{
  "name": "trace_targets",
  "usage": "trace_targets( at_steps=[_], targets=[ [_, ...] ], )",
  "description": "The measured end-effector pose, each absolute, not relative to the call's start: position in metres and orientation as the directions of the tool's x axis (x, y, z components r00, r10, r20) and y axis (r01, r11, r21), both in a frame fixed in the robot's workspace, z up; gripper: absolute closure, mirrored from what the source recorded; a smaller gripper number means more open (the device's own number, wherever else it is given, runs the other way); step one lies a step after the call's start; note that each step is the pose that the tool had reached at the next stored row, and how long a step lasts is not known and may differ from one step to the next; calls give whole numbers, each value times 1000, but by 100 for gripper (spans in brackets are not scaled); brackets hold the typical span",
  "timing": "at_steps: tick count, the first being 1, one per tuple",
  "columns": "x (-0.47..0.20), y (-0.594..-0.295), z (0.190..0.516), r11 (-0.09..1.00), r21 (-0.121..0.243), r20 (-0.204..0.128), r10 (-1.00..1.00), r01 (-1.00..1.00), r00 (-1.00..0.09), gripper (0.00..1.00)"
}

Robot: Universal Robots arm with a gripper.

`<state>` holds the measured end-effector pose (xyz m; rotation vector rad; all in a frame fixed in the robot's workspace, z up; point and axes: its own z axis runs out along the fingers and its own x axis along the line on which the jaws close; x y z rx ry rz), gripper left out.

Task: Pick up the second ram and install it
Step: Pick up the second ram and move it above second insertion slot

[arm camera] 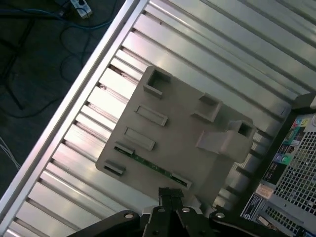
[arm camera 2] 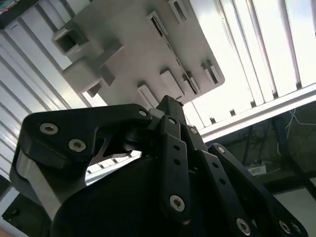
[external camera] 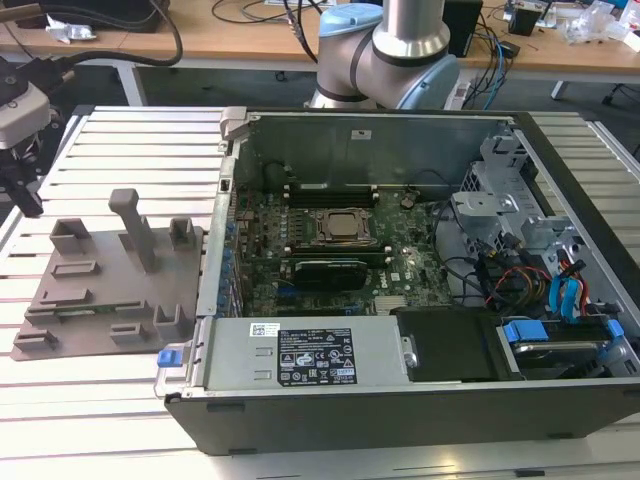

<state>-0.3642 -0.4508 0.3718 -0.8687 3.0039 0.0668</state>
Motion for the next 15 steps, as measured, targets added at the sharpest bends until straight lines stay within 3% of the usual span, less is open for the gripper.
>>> trace_targets(
  at_steps=[15],
  targets=[
    [-364, -451, 372, 684, 37, -25, -728, -728, -685, 90]
  ],
)
